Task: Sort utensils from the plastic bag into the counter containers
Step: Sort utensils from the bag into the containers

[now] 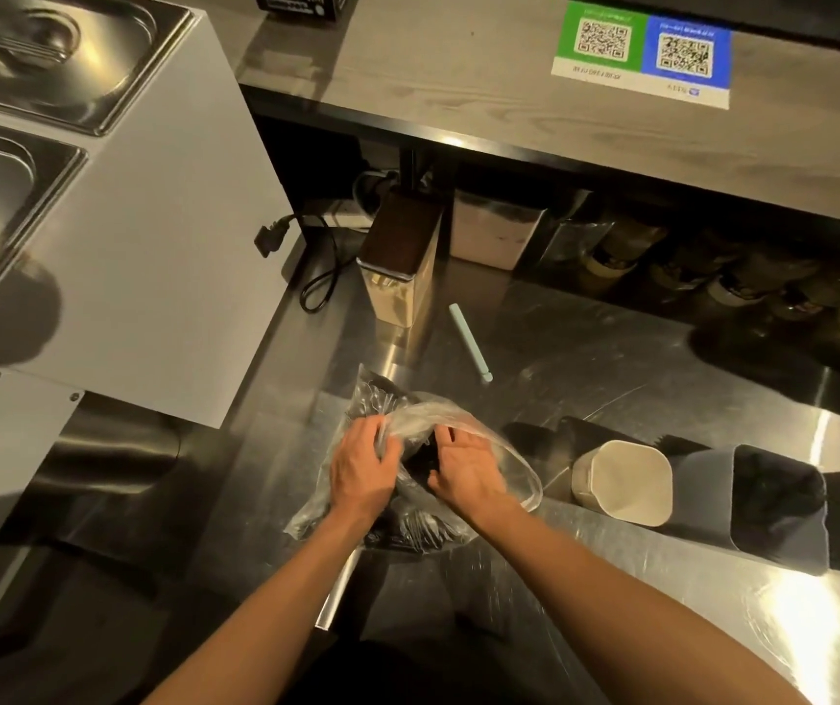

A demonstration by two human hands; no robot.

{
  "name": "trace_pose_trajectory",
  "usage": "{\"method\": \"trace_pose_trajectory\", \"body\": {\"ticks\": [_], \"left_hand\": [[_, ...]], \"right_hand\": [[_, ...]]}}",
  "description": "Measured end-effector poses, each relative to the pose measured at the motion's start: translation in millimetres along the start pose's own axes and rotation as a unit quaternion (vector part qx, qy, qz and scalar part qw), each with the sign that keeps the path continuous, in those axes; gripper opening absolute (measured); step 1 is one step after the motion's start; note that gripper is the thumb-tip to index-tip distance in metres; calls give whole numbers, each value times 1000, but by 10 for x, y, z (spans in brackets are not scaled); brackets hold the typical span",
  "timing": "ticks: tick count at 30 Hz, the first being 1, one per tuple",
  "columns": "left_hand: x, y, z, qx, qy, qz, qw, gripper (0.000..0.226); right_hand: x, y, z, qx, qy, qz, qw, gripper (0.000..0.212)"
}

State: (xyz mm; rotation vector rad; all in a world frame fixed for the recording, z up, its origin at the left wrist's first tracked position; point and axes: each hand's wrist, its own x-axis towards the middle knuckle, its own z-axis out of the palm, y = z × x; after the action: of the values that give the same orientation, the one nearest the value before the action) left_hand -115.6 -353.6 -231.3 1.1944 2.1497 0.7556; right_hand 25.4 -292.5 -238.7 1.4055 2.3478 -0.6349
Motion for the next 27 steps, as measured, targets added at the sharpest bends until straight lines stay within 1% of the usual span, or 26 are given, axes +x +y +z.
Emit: {"method": "trace_pose_trajectory", "body": {"ticks": [2, 6, 10, 11, 13, 16, 20, 24, 27], "left_hand": [[-6, 5, -8, -3, 0, -4, 1000, 10], [-19, -13, -17, -15, -1, -4, 1000, 9], [-36, 12, -30, -19, -10, -13, 1000, 13], [-43, 12, -30, -19, -11, -16, 1000, 14], [-64, 3, -24, -20, -11, -16, 1000, 14], [-87, -22, -8, -20, -15, -11, 1000, 13], [-82, -26, -13, -9, -23, -9, 1000, 14], [-80, -18, -1, 6, -16, 9, 1000, 13], [-77, -20, 20, 13, -4, 31, 999, 12]], "right_hand": [[-8, -14, 9, 3, 8, -2, 1000, 58], [-32, 9, 12, 13, 1, -5, 1000, 46], [-87, 14, 53, 9, 20, -12, 1000, 53], [-101, 6, 64, 17, 14, -11, 1000, 53], [-112, -4, 81, 37, -9, -7, 999, 47], [-109, -8, 85, 15, -17, -11, 1000, 41], [-129, -19, 99, -24, -31, 2, 999, 54], [-144, -21, 35, -13, -51, 3, 999, 52], [-148, -30, -74, -22, -62, 0, 998, 57]]}}
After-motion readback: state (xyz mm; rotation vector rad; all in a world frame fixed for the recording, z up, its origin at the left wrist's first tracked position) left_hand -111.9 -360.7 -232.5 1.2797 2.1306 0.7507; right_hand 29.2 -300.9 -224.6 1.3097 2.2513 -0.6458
